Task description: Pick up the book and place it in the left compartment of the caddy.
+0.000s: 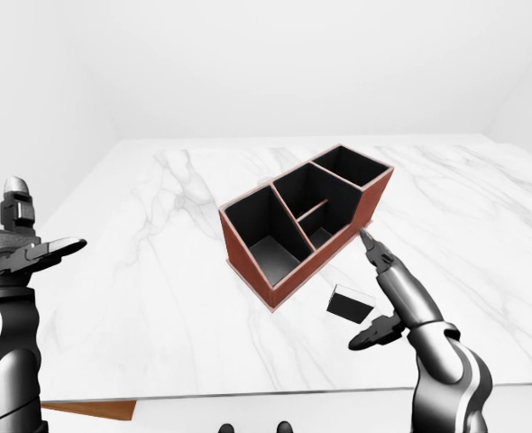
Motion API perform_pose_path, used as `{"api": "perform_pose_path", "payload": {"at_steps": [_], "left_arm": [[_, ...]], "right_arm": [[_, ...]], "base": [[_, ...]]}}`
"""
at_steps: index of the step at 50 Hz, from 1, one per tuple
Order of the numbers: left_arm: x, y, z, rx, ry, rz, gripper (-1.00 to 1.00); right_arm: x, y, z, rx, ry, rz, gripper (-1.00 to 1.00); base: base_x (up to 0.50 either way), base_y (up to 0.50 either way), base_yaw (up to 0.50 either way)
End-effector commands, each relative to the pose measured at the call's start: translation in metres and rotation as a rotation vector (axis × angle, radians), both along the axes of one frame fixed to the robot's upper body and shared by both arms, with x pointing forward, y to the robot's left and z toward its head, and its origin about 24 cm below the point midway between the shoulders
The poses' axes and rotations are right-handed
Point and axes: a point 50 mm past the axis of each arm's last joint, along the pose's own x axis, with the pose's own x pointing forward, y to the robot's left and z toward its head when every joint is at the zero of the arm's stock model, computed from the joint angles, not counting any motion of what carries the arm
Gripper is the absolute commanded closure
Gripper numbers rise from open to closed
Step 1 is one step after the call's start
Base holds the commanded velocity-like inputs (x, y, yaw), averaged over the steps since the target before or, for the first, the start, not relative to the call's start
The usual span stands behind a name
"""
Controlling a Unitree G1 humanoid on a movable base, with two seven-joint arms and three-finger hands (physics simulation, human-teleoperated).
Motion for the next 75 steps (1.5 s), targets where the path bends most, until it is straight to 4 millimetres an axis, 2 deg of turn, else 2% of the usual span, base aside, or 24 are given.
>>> {"api": "perform_pose_path", "payload": {"at_steps": [1, 9, 14, 22, 26, 29, 39, 42, 57, 70, 75], "left_arm": [[0.000, 0.000, 0.001, 0.000, -0.002, 0.001, -1.00], [0.001, 0.001, -0.003, -0.002, 0.015, -0.001, -1.00], [-0.001, 0.001, 0.002, -0.001, -0.008, 0.004, -1.00], [0.000, 0.001, -0.002, -0.002, 0.006, 0.001, -1.00], [-0.005, 0.001, 0.008, 0.000, -0.035, 0.010, -1.00], [-0.002, 0.002, 0.000, 0.000, 0.000, 0.004, -1.00], [-0.002, 0.001, 0.004, 0.001, -0.015, 0.005, -1.00], [-0.001, 0.001, -0.002, 0.001, 0.006, 0.000, -1.00], [-0.002, 0.001, 0.004, 0.000, -0.015, 0.005, -1.00], [-0.001, 0.001, 0.003, 0.002, -0.014, 0.006, -1.00], [-0.001, 0.001, 0.001, 0.001, -0.005, 0.004, -1.00]], "right_arm": [[-0.002, -0.011, -0.020, 0.020, 0.090, -0.041, -1.00], [0.002, -0.017, -0.037, 0.034, 0.169, -0.050, -1.00], [0.004, -0.017, -0.034, 0.009, 0.164, -0.047, -1.00], [0.006, -0.019, -0.030, -0.019, 0.159, -0.051, -1.00], [0.006, -0.022, -0.030, -0.029, 0.165, -0.060, -1.00], [0.006, -0.025, -0.032, -0.025, 0.177, -0.068, -1.00], [0.012, -0.028, -0.032, -0.062, 0.193, -0.070, -1.00], [0.015, -0.024, -0.031, -0.075, 0.192, -0.056, -1.00], [0.027, -0.019, -0.039, -0.101, 0.239, -0.022, -1.00], [0.023, -0.025, -0.068, -0.031, 0.356, -0.032, -1.00], [0.020, -0.028, -0.073, -0.034, 0.383, -0.040, -1.00]], "base": [[0.00, 0.00, 0.00], [0.00, 0.00, 0.00], [0.00, 0.00, 0.00], [0.00, 0.00, 0.00], [0.00, 0.00, 0.00], [0.00, 0.00, 0.00], [0.00, 0.00, 0.00], [0.00, 0.00, 0.00], [0.00, 0.00, 0.00], [0.00, 0.00, 0.00], [0.00, 0.00, 0.00]]}}
